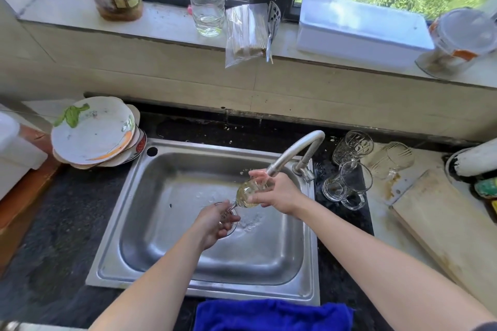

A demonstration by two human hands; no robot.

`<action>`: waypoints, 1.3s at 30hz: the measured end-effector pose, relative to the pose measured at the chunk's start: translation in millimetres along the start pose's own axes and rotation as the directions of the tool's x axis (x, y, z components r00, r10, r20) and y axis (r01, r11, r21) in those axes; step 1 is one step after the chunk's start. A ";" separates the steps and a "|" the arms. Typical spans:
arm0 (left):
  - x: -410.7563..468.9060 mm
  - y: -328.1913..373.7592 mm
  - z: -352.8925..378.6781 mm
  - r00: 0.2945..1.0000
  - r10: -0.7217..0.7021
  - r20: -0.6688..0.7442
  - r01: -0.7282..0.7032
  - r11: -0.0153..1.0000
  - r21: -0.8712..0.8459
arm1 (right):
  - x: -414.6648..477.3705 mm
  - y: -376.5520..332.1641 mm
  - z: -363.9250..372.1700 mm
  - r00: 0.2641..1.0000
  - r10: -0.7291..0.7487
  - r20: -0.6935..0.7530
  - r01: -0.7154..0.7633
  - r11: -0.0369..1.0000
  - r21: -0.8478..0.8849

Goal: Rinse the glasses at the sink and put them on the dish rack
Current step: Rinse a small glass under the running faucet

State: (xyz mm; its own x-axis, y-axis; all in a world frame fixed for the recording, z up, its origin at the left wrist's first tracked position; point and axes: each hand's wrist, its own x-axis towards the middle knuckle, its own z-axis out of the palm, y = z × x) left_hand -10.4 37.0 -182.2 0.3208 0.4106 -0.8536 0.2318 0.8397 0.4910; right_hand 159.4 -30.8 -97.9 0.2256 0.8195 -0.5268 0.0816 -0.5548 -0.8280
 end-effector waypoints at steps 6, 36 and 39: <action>5.2 3.9 6.3 0.993 0.097 -0.063 -0.098 0.995 -0.010 | -2.2 3.4 -2.3 0.995 0.026 -0.099 -0.029 0.999 -0.031; -62.6 47.6 27.7 0.434 0.901 0.014 -0.305 0.133 0.943 | -2.1 18.5 -11.8 0.983 0.149 -0.107 -0.141 0.987 0.077; -67.9 53.0 26.5 0.270 0.953 0.139 -0.381 -0.027 0.924 | -3.4 12.0 -5.5 0.983 0.166 -0.081 -0.139 0.954 0.265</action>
State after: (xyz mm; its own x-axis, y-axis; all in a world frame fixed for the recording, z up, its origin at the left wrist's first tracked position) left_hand 4.4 44.3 -93.6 0.4355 0.8613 0.2618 0.7201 -0.5078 0.4728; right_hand 165.0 -41.0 -105.0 0.3137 0.7017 -0.6397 -0.2105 -0.6056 -0.7675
